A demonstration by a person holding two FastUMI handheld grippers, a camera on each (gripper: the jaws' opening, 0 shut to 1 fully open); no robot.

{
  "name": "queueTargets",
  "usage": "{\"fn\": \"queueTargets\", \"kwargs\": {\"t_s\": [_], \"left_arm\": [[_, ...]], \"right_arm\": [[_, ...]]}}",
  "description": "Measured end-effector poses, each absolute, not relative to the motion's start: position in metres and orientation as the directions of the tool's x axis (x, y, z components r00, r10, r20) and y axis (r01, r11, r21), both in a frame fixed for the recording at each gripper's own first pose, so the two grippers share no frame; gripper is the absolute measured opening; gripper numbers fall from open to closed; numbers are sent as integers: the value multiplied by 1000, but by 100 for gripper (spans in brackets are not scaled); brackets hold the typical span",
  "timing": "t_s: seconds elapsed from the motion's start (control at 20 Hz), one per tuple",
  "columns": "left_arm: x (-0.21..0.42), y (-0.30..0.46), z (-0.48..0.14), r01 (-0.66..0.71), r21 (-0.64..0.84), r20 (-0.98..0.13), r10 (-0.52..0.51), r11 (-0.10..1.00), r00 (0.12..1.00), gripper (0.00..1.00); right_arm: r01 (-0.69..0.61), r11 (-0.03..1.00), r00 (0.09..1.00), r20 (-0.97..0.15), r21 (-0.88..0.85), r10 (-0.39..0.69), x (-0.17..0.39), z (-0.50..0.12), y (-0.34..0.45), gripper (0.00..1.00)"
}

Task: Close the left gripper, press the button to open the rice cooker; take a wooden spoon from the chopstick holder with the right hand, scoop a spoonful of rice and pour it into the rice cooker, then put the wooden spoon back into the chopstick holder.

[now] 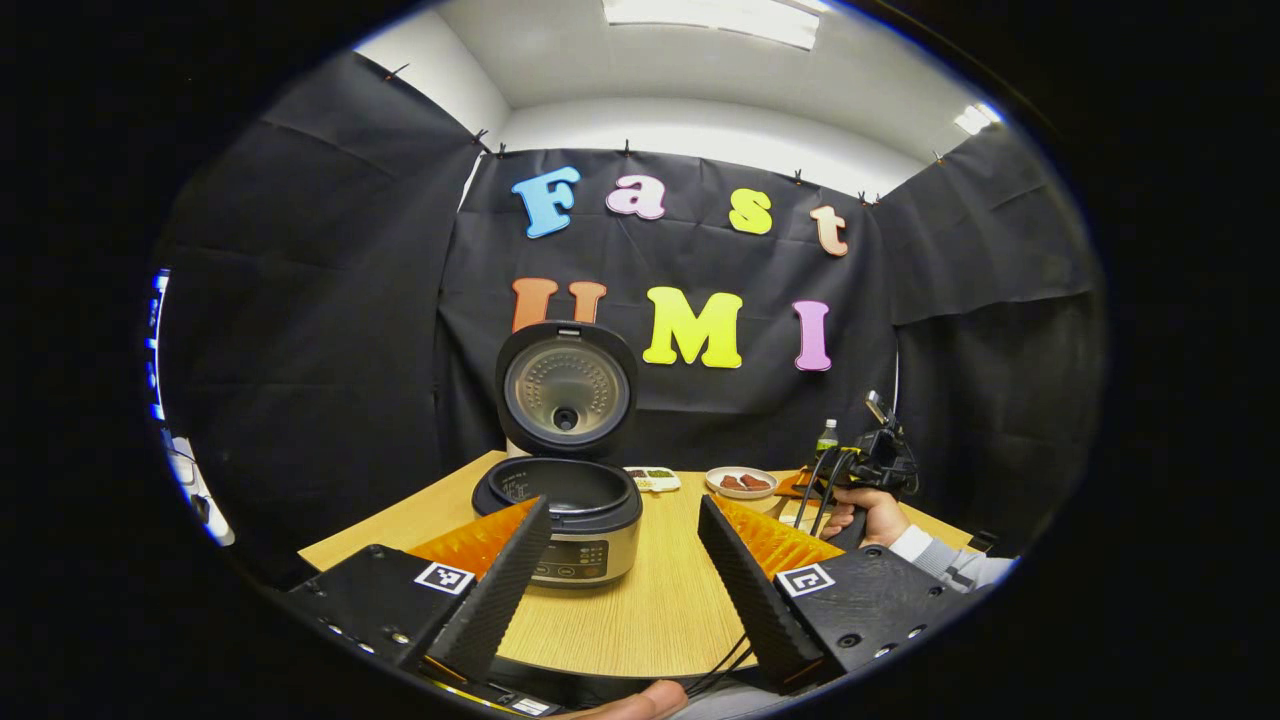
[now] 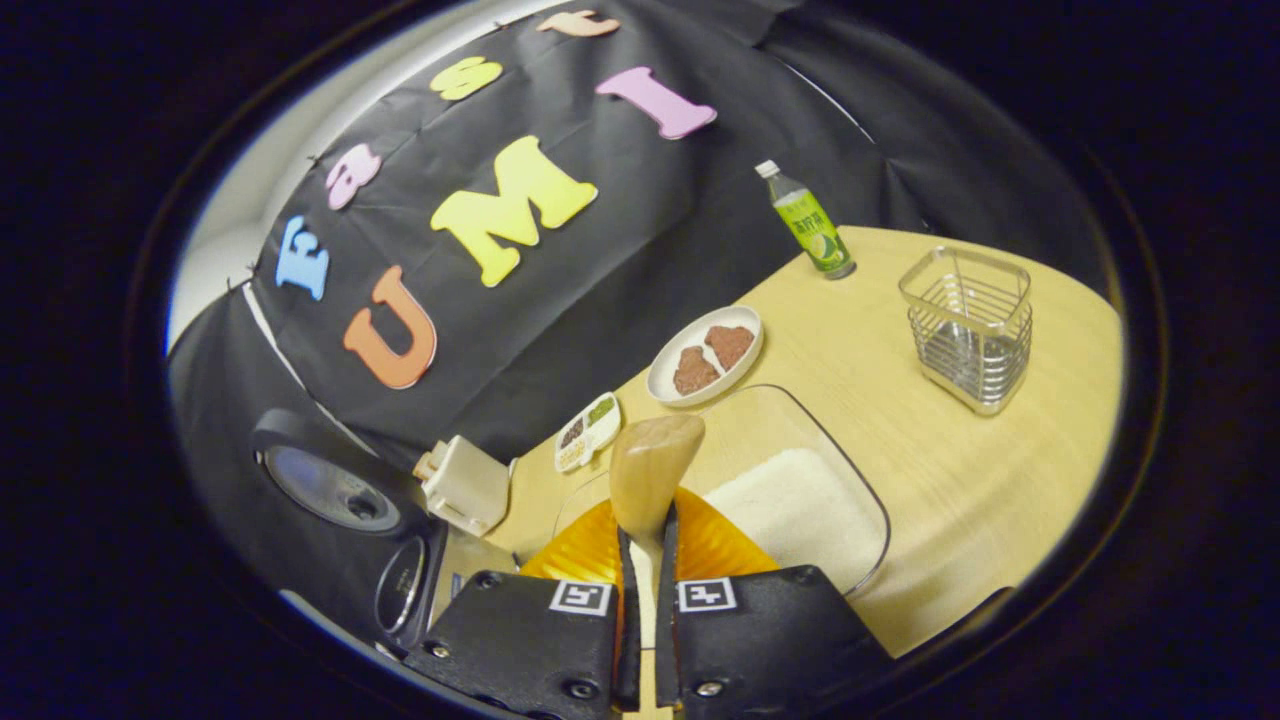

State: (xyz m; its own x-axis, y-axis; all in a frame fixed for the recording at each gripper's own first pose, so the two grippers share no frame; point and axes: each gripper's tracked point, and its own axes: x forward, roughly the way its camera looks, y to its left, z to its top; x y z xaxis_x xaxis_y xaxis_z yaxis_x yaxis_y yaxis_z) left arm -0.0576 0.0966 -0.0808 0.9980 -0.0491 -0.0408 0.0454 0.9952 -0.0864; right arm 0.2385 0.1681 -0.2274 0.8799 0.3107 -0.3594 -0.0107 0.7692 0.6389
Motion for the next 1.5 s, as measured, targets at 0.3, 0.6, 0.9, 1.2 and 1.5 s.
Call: {"fn": "queueTargets", "kwargs": {"t_s": [0.3, 0.6, 0.9, 1.2, 1.5], "left_arm": [[-54, 98, -85, 38, -80, -61, -43, 996, 997, 95], [-53, 98, -89, 40, -68, -67, -45, 997, 997, 95], [-51, 99, -91, 40, -71, -73, -45, 997, 996, 95], [-52, 103, -87, 30, -81, -65, -35, 996, 997, 95], [-56, 116, -83, 11, -93, -55, -16, 996, 998, 95]], "right_arm": [[63, 653, 881, -350, 755, 318, 239, -230, 154, 11], [104, 500, 904, -292, 860, 313, 229, -214, 141, 11], [122, 389, 942, -230, 913, 244, 223, -189, 111, 11], [123, 241, 949, -185, 963, 255, 219, -170, 107, 11], [112, 162, 930, -161, 980, 329, 209, -153, 141, 10]]}}
